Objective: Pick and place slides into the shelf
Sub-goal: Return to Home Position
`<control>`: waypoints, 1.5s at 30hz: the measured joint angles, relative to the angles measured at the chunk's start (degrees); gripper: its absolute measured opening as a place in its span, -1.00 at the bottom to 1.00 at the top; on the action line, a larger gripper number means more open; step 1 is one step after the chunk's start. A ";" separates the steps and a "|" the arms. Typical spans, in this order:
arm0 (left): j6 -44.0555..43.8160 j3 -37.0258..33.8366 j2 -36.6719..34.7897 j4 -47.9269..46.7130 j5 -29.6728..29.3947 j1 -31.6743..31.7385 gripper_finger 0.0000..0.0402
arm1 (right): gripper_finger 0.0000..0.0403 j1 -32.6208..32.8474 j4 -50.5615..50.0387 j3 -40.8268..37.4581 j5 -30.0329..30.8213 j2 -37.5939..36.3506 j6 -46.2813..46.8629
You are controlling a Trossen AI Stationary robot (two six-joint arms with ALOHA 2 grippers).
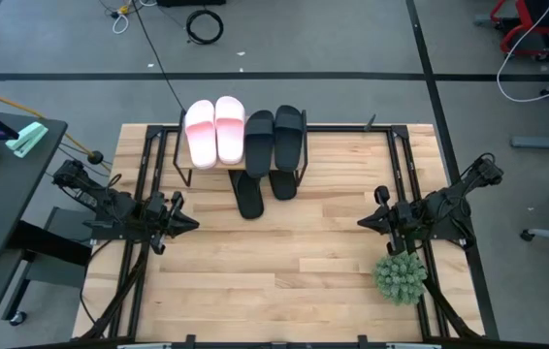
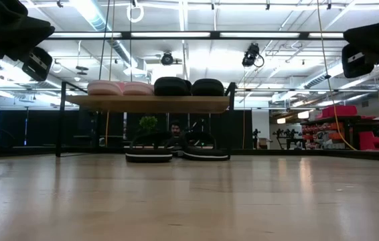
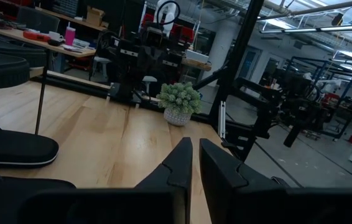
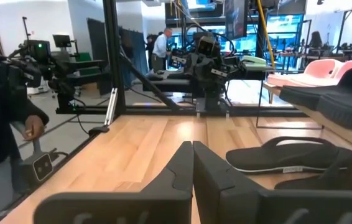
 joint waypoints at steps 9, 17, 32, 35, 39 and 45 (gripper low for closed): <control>0.00 0.00 0.00 0.00 0.02 0.01 -0.88 | -0.96 0.00 0.07 -0.01 0.00 0.18 0.02; 0.00 0.00 0.00 0.01 0.01 0.01 -0.84 | -0.96 0.00 0.11 -0.02 0.00 0.18 0.07; 0.00 0.00 0.00 0.00 0.00 -0.01 -0.86 | -0.96 0.00 0.11 -0.04 0.00 0.18 0.07; 0.00 0.00 0.00 0.02 0.00 0.00 -0.88 | -0.96 0.00 0.11 -0.04 0.00 0.18 0.07; 0.00 0.00 0.00 0.02 0.02 0.01 -0.88 | -0.96 0.00 0.11 -0.04 0.00 0.18 0.07; 0.00 0.00 0.00 0.01 0.02 0.00 -0.83 | -0.96 0.00 0.11 -0.04 0.00 0.18 0.07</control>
